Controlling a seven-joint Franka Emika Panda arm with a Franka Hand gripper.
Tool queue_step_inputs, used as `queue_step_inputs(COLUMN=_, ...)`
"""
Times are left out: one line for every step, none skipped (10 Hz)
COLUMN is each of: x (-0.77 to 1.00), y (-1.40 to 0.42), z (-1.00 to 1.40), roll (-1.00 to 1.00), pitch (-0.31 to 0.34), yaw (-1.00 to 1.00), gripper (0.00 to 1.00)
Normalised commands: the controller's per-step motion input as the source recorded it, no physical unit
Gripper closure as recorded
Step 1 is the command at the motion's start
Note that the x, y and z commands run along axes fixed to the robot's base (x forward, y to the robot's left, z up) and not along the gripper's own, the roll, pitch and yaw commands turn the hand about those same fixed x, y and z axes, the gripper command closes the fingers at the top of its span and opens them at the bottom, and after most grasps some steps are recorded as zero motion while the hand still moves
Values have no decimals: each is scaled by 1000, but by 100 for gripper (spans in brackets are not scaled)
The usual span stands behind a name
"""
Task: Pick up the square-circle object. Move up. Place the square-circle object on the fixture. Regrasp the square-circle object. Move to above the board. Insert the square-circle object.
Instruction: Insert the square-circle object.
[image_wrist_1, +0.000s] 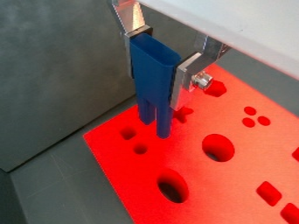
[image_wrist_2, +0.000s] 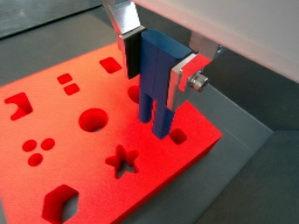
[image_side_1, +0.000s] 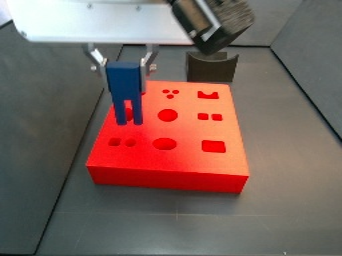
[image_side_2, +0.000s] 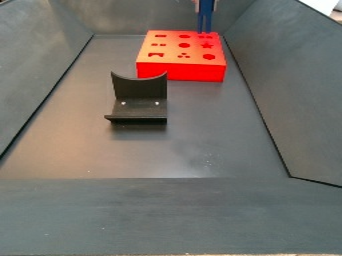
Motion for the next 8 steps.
queue_step_inputs(x=-40, y=-46, z=-237, roll=-271, pitch=-130, yaw=-34, gripper=100)
queue_step_inputs(x=-3, y=-191, z=-203, roll=-281, pitch=-131, yaw=0, gripper=100)
queue_step_inputs(x=0, y=-243, z=-66, roll=-203, pitch=-106, yaw=0, gripper=100)
queue_step_inputs(x=-69, y=-269, z=0, roll=-31, pitch=-109, yaw=0, gripper=100)
queue_step_inputs(x=-191, y=-137, z=0, roll=0, pitch=-76, yaw=34, gripper=100)
queue_step_inputs(x=-283, y=-63, z=-11, roll=16, pitch=-67, yaw=106, gripper=100)
queue_step_inputs(x=-80, y=-100, z=-94, roll=0, pitch=-44, yaw=91, gripper=100)
queue_step_inputs(x=-29, y=-89, z=-183, roll=-3, pitch=-40, yaw=69, gripper=100)
